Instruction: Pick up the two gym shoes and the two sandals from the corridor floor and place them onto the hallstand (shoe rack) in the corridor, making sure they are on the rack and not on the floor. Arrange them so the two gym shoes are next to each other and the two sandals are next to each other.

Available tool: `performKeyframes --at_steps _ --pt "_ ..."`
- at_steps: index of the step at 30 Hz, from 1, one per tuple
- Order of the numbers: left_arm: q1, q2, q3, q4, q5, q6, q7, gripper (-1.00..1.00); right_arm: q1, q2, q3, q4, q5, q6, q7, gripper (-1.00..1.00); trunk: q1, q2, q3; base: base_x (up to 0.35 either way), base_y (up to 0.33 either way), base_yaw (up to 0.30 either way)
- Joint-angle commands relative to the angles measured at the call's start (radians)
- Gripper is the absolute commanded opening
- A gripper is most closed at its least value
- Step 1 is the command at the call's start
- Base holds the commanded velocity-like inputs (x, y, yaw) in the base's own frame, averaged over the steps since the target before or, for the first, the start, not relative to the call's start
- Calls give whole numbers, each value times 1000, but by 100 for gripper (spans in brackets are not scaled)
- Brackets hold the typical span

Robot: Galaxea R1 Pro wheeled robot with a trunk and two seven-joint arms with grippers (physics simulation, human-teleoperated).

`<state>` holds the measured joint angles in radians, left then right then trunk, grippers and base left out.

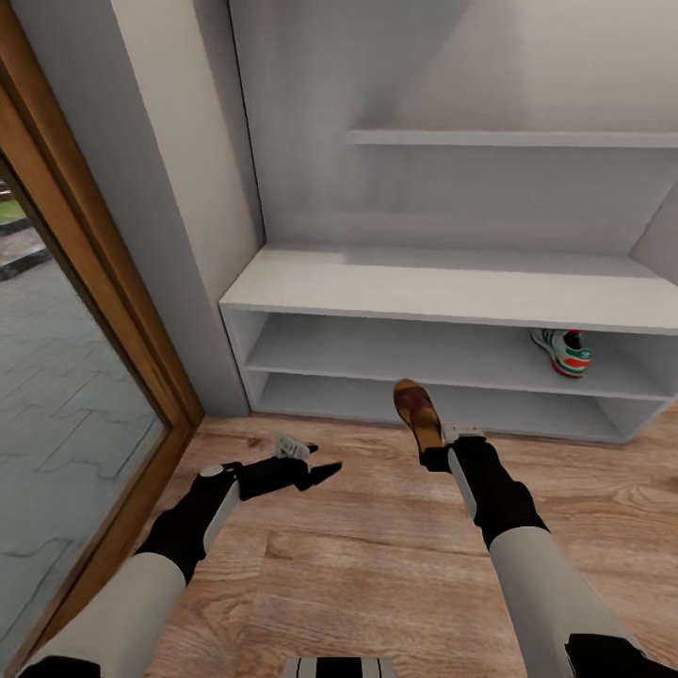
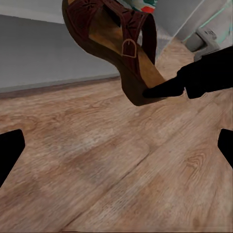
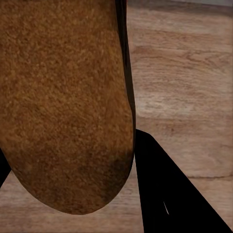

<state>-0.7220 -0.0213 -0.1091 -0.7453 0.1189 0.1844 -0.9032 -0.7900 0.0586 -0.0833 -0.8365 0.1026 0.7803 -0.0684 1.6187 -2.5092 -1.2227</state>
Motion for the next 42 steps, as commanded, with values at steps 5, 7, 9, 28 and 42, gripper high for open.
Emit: performKeyframes --at_steps 5,7,9,28,42 --pt "0 -10 -96 5 13 10 -2 100 0 1 -5 -2 6 5 2 -100 0 0 -1 80 0 0" --pt "0 -10 -102 6 14 10 -2 100 0 1 -5 -3 6 5 2 -100 0 0 -1 250 0 0" --pt "0 -11 -107 6 14 10 -2 100 0 1 -6 -3 6 5 2 -100 0 0 -1 304 0 0" --pt "0 -12 -110 6 15 10 -2 100 0 0 -7 -1 6 5 2 -100 0 0 -1 307 -135 0" --pt "0 -12 -110 6 16 10 -2 100 0 0 -7 -1 6 5 2 -100 0 0 -1 230 -64 0"
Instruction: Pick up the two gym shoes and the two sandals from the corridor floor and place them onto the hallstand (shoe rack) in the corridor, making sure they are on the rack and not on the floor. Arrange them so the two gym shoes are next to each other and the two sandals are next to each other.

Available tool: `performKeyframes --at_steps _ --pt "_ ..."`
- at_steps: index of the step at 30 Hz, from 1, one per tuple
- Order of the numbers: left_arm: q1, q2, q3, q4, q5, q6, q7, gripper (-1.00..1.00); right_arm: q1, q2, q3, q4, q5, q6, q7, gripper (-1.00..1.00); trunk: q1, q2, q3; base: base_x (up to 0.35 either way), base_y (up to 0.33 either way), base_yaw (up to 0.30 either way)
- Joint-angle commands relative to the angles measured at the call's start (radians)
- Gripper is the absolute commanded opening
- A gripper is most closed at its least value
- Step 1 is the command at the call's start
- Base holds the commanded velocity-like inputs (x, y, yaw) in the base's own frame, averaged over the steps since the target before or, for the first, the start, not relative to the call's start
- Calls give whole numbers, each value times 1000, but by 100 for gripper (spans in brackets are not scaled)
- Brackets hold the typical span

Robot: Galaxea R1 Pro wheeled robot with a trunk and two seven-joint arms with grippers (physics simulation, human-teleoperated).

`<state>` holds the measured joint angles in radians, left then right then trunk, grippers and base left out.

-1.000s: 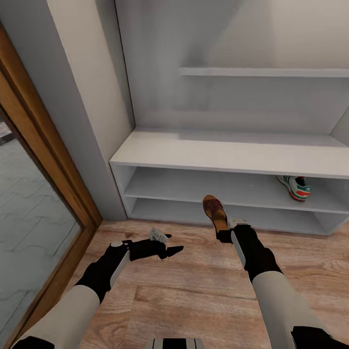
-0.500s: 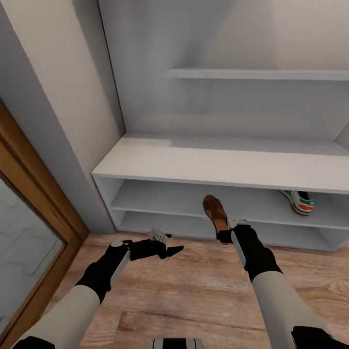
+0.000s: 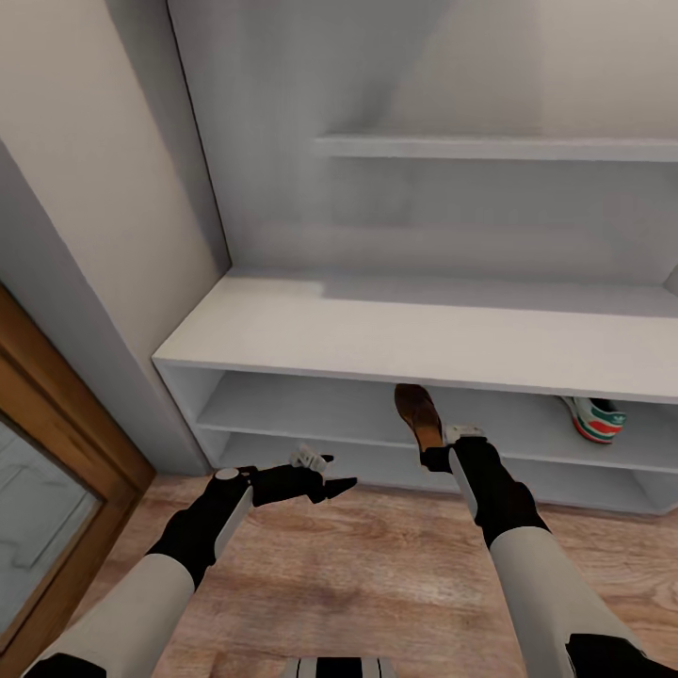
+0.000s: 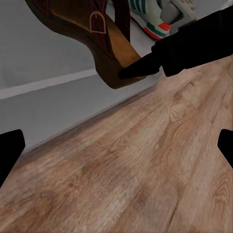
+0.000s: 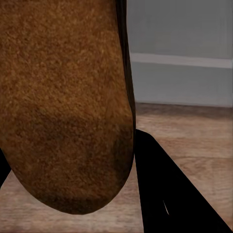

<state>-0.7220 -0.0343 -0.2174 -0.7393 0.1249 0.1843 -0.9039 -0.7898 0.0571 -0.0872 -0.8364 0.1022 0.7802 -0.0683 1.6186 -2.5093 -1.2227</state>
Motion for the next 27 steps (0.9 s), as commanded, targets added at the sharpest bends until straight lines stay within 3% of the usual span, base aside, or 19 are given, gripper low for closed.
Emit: performKeyframes --at_steps 1,18,20,27 --pt "-1 1 -2 0 10 10 -1 100 -1 1 -3 -1 7 5 2 -100 0 0 -1 19 -1 0" --pt "-1 -2 -4 4 10 10 -1 100 0 1 -2 -1 7 5 2 -100 0 0 -1 123 0 0" --pt "-1 -16 -4 40 10 10 -5 100 -1 1 -3 -1 7 5 2 -100 0 0 -1 4 0 0" --pt "-1 -42 -4 121 9 -34 -98 100 -1 1 -2 0 7 5 2 -100 0 0 -1 0 0 0"
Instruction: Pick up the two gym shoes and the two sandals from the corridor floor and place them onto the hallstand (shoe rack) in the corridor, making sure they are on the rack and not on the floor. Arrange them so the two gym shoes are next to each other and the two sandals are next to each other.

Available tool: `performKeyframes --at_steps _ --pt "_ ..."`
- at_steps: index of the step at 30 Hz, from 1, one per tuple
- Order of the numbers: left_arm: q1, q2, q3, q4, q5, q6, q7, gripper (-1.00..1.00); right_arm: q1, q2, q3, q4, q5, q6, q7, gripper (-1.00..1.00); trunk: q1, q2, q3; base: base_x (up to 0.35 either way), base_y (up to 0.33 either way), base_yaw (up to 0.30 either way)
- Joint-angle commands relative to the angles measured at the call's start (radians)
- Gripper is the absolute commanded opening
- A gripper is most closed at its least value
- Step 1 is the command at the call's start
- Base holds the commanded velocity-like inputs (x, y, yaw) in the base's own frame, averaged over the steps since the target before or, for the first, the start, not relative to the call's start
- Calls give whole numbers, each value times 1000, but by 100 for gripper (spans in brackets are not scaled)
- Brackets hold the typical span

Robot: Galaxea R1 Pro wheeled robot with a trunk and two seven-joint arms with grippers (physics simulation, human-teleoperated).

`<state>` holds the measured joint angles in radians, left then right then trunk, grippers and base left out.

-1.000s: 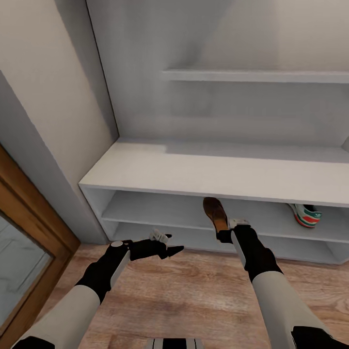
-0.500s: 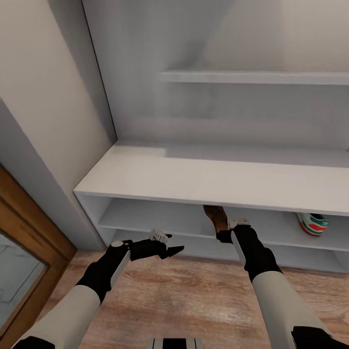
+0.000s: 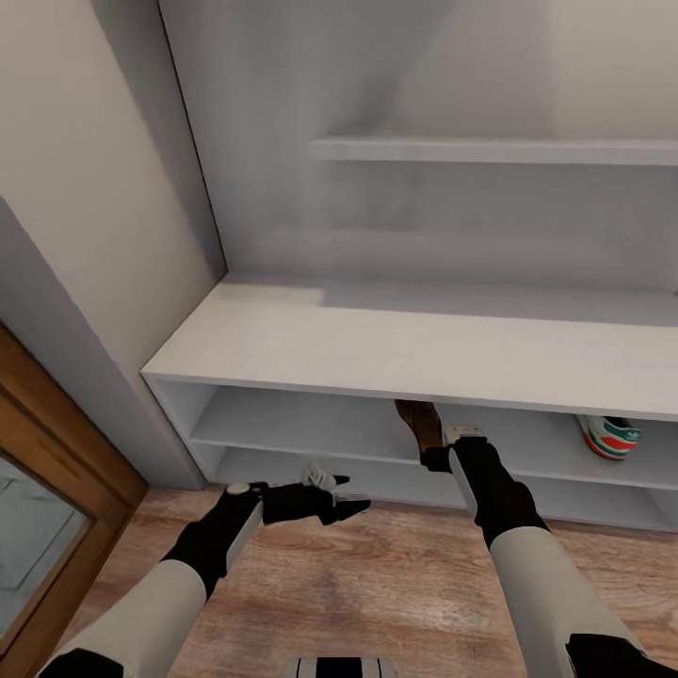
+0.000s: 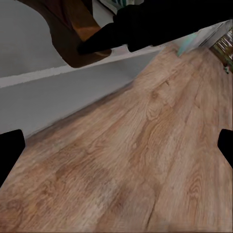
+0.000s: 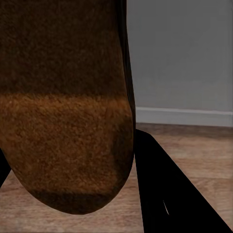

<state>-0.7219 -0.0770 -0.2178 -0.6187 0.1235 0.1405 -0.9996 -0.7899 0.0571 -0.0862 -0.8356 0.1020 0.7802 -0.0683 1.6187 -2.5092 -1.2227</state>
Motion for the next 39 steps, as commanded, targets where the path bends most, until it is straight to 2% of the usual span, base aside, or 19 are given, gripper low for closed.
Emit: performKeyframes --at_steps 1,6,13,22,23,39 --pt "-1 0 -3 6 10 -4 -40 100 0 1 -3 -1 7 5 2 -100 0 0 -1 0 0 0" --pt "-1 -1 -3 10 10 -16 -105 100 -1 1 -4 -1 7 5 2 -100 0 0 -1 20 0 0" --pt "-1 -1 -3 12 10 -18 -115 100 -1 1 -4 -1 7 5 2 -100 0 0 -1 201 0 0" --pt "-1 -1 -3 13 10 -19 -116 100 0 1 -4 -2 7 5 2 -100 0 0 -1 21 0 0" --pt "-1 -1 -3 13 10 -19 -116 100 0 1 -4 -2 7 5 2 100 0 0 -1 2 0 0" --pt "-1 -1 -3 13 10 -19 -116 100 -1 1 -4 -2 6 5 2 100 0 0 -1 -25 0 0"
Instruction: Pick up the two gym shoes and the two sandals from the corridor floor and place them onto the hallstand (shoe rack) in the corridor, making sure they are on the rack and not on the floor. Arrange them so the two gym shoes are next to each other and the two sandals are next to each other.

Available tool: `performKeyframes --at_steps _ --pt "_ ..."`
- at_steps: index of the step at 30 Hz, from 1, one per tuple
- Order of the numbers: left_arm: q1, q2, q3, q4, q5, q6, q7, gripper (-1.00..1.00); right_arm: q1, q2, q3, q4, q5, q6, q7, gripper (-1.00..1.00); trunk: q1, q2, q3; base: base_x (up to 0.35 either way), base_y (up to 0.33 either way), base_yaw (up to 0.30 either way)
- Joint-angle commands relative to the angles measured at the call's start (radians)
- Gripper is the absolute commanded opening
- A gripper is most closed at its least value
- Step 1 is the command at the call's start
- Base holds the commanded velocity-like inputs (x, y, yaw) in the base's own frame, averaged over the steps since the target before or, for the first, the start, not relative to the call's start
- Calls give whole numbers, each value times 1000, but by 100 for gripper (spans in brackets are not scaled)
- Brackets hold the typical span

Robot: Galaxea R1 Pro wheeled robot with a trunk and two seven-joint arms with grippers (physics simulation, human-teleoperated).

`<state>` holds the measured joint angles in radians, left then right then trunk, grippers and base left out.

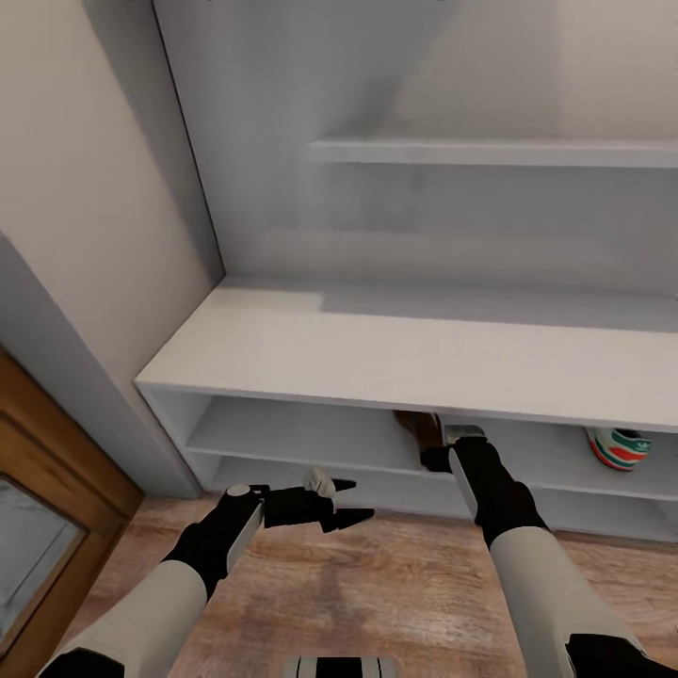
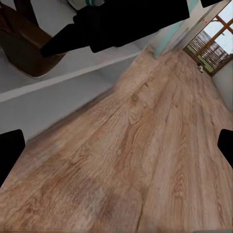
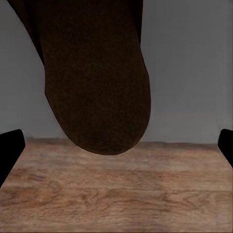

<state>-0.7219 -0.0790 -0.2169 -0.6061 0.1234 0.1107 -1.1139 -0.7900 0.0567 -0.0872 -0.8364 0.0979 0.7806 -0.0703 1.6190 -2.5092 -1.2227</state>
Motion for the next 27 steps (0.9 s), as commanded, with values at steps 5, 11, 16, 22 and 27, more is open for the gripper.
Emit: performKeyframes --at_steps 5,11,16,22,27 --pt "-1 1 -4 0 10 11 -1 100 0 2 -3 -1 10 5 4 100 -1 0 -1 -271 0 0" --pt "-1 1 -4 0 10 11 -1 100 0 2 -2 -1 9 5 5 100 -1 0 -1 -328 0 0" --pt "-1 1 -4 0 10 11 -1 100 0 1 -2 -1 9 5 5 100 -1 0 -1 -337 0 0" --pt "-1 1 -4 0 10 11 -1 100 -1 0 -2 -2 7 2 6 100 -1 0 -1 -338 0 0" --pt "-1 1 -4 0 10 11 -1 100 0 0 -1 -1 6 0 8 100 -1 0 -1 -338 0 0"
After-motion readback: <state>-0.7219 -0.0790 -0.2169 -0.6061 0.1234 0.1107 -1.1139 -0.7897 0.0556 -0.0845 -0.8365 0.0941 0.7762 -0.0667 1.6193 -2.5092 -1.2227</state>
